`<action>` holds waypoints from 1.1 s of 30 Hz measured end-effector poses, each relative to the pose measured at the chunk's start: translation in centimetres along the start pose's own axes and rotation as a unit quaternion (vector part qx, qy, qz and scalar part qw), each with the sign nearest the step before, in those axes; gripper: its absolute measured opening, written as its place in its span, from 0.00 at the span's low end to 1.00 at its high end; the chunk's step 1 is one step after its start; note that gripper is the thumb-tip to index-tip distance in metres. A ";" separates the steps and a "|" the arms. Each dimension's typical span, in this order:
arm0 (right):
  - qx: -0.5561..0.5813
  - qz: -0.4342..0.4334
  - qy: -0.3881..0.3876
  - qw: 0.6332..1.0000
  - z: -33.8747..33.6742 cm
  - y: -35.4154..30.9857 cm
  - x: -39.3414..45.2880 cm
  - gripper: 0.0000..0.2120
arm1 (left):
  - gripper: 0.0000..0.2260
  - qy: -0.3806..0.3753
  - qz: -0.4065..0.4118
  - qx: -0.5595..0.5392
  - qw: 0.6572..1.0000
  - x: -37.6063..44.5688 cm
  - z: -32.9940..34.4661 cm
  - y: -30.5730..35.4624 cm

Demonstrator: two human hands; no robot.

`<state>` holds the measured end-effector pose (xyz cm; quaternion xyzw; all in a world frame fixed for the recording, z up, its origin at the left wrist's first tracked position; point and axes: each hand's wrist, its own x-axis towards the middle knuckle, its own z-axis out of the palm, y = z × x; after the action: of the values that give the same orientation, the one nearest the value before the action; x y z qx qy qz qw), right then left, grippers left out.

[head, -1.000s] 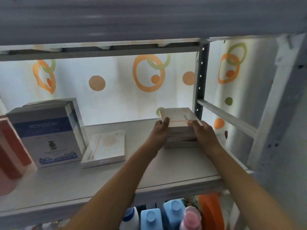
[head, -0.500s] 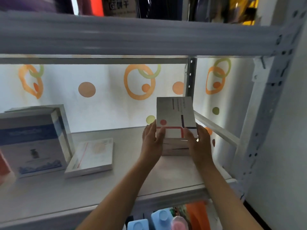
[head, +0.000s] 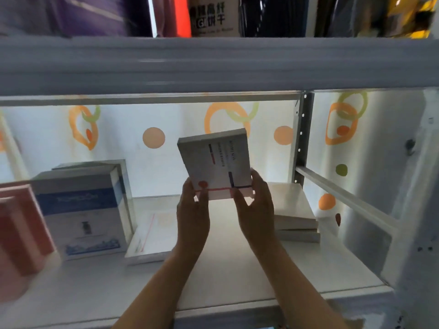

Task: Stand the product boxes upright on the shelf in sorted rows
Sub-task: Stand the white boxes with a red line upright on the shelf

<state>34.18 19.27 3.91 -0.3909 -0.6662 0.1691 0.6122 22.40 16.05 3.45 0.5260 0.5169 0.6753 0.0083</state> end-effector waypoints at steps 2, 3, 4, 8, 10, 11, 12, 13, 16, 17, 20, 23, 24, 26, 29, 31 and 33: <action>0.022 0.018 0.009 1.000 -0.2 0.1 -0.2 0.28 | 0.16 -0.009 -0.025 0.001 1.000 -0.2 -0.2 -0.4; 0.037 0.030 0.020 0.999 -0.5 0.2 0.0 0.27 | 0.15 -0.019 -0.041 -0.005 0.999 -0.3 -0.2 -0.4; 0.056 0.048 0.025 0.997 -1.0 0.2 0.1 0.26 | 0.14 -0.030 -0.055 -0.014 0.998 -0.3 -0.1 -0.4; 0.179 0.119 0.020 0.976 -2.6 0.3 0.7 0.19 | 0.10 -0.066 -0.099 -0.051 0.992 -0.9 0.2 0.0; 0.234 0.145 0.011 0.961 -3.0 0.4 1.2 0.21 | 0.10 -0.077 -0.132 -0.074 0.986 -1.0 0.2 0.3; 0.278 0.157 0.012 0.948 -3.2 0.4 1.4 0.21 | 0.09 -0.081 -0.144 -0.086 0.982 -1.0 0.1 0.4; 0.334 0.173 0.014 0.927 -3.4 0.3 1.7 0.22 | 0.10 -0.083 -0.153 -0.101 0.980 -0.9 0.0 0.6; 0.392 0.193 0.017 0.899 -3.7 0.3 1.9 0.22 | 0.12 -0.080 -0.159 -0.123 0.976 -0.8 -0.3 0.8; 0.477 0.220 0.003 0.851 -4.4 0.6 2.4 0.23 | 0.20 -0.055 -0.164 -0.192 0.966 -0.7 -1.1 1.7; 0.480 0.218 -0.002 0.850 -4.6 0.7 2.4 0.24 | 0.23 -0.043 -0.164 -0.207 0.963 -0.8 -1.3 2.0; 0.473 0.221 0.000 0.853 -4.5 1.0 2.1 0.24 | 0.23 -0.013 -0.182 -0.218 0.959 -0.9 -1.7 2.3; 0.446 0.214 0.027 0.869 -4.3 1.1 2.2 0.24 | 0.19 -0.003 -0.202 -0.230 0.952 -0.5 -1.9 1.9; 0.422 0.206 0.030 0.882 -4.1 1.2 2.2 0.24 | 0.17 -0.001 -0.202 -0.231 0.952 -0.5 -1.9 1.7; 0.348 0.186 0.027 0.918 -3.7 1.3 1.8 0.22 | 0.14 0.011 -0.198 -0.237 0.951 -0.6 -1.8 1.6; 0.269 0.146 0.020 0.952 -3.0 1.4 1.3 0.23 | 0.12 0.029 -0.191 -0.262 0.946 -0.7 -1.8 2.1; 0.230 0.121 0.010 0.966 -2.7 1.4 1.1 0.24 | 0.10 0.041 -0.209 -0.277 0.937 -0.6 -1.8 2.3; 0.222 0.114 0.011 0.968 -2.4 1.2 1.1 0.23 | 0.10 0.054 -0.225 -0.292 0.928 -0.5 -1.9 2.2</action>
<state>36.93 20.21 4.26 -0.3204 -0.5567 0.3768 0.6674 22.45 13.41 4.85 0.3330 0.4009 0.8042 0.2856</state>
